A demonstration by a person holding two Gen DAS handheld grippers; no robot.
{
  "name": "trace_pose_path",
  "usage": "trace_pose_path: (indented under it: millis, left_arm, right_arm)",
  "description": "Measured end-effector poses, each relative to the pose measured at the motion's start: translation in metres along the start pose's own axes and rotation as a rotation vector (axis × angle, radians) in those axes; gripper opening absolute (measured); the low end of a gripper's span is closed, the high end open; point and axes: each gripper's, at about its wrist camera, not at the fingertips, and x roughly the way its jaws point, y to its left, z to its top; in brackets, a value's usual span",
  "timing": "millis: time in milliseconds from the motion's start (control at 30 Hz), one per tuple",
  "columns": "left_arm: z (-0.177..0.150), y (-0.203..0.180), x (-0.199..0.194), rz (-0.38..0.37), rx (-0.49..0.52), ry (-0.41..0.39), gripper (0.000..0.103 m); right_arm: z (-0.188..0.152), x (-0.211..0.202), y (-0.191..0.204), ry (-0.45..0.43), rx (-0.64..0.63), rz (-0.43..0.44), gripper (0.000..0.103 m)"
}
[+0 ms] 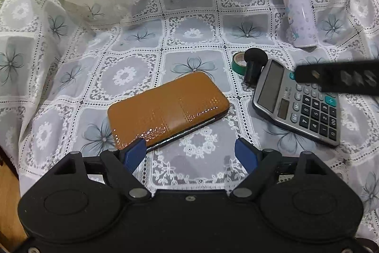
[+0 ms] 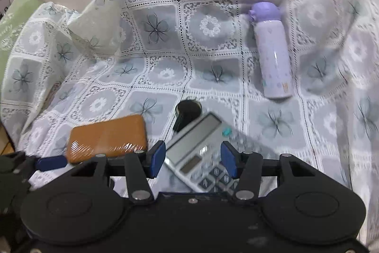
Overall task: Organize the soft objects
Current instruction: 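Withdraw both grippers from the basket toward the calculator and green tape roll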
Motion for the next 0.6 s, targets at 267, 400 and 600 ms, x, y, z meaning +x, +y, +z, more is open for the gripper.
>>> trace_pose_path:
  millis: [267, 400, 600]
  left_arm:
    - [-0.002, -0.001, 0.023, -0.008, 0.009, 0.055, 0.079]
    - [-0.005, -0.003, 0.032, -0.016, 0.013, 0.079, 0.079]
    - [-0.006, -0.002, 0.037, -0.027, 0.008, 0.092, 0.079]
  right_arm:
    - [0.030, 0.058, 0.007, 0.013, -0.083, -0.026, 0.052]
    - [0.035, 0.076, 0.009, 0.033, -0.113, -0.022, 0.052]
    - [0.043, 0.107, 0.000, 0.057, -0.144, -0.025, 0.054]
